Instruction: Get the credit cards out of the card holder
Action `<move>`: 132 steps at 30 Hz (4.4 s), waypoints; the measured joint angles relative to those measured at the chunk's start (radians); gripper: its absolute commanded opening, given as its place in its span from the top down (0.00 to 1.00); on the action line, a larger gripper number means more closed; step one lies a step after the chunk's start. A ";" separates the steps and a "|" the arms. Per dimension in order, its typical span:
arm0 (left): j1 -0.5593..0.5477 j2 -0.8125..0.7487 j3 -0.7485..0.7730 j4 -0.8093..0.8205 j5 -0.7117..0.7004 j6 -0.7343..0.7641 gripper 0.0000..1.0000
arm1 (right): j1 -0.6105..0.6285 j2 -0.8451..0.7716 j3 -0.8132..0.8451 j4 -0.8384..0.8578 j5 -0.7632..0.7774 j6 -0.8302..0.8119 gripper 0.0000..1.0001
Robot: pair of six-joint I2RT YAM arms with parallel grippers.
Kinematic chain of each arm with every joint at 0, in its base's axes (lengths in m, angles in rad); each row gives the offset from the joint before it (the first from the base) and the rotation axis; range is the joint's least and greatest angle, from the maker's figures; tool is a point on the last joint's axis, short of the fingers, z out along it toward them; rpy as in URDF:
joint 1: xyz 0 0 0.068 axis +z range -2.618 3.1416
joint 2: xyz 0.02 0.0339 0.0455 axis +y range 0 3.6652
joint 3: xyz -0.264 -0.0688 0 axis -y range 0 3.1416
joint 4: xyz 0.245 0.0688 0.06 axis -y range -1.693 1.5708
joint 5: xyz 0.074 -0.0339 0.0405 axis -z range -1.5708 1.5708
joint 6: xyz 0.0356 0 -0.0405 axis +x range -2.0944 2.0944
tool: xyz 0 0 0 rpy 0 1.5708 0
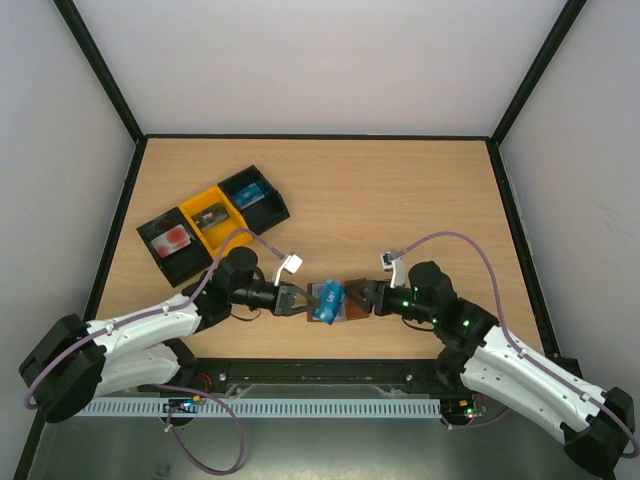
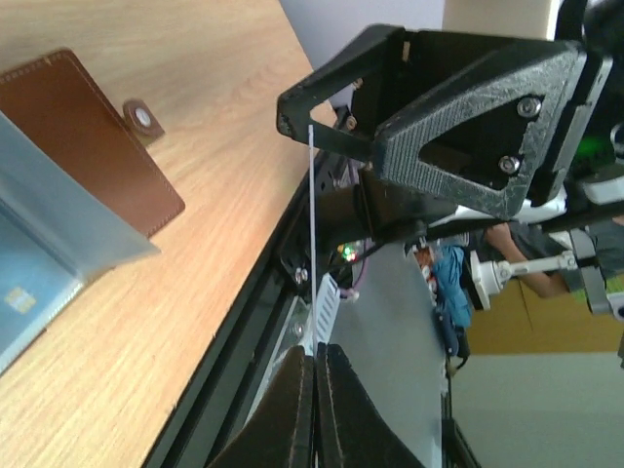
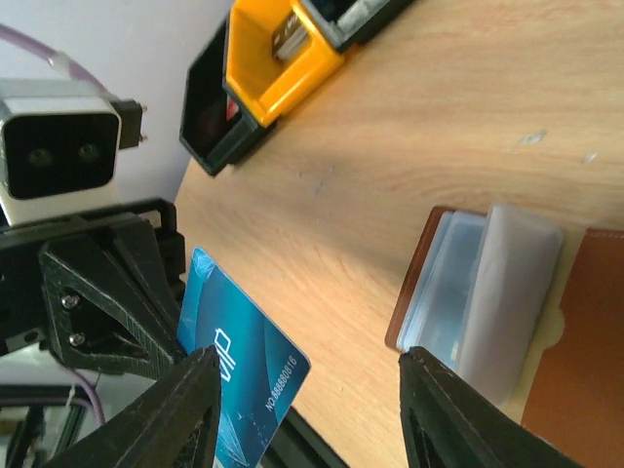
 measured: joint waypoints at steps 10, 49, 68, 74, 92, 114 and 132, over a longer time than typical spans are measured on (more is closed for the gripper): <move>-0.006 -0.021 0.000 -0.064 0.090 0.034 0.97 | 0.000 0.060 0.001 0.023 -0.187 -0.066 0.49; 0.015 -0.258 -0.004 0.013 -0.326 -0.302 0.41 | 0.002 0.084 -0.170 0.750 0.072 0.435 0.98; 0.015 -0.089 -0.021 0.256 -0.282 -0.413 0.59 | 0.002 0.137 -0.170 0.803 0.189 0.498 0.98; 0.015 -0.061 -0.022 0.288 -0.277 -0.423 0.71 | 0.002 0.156 -0.172 0.826 0.193 0.508 0.98; 0.015 -0.005 -0.022 0.332 -0.270 -0.426 0.89 | 0.002 0.178 -0.208 0.876 0.193 0.545 0.98; 0.015 0.024 -0.022 0.354 -0.265 -0.422 0.97 | 0.002 0.206 -0.243 0.911 0.195 0.579 0.86; 0.293 -0.130 -0.020 0.137 -0.235 -0.297 0.97 | 0.002 0.055 -0.335 0.708 0.185 0.512 0.10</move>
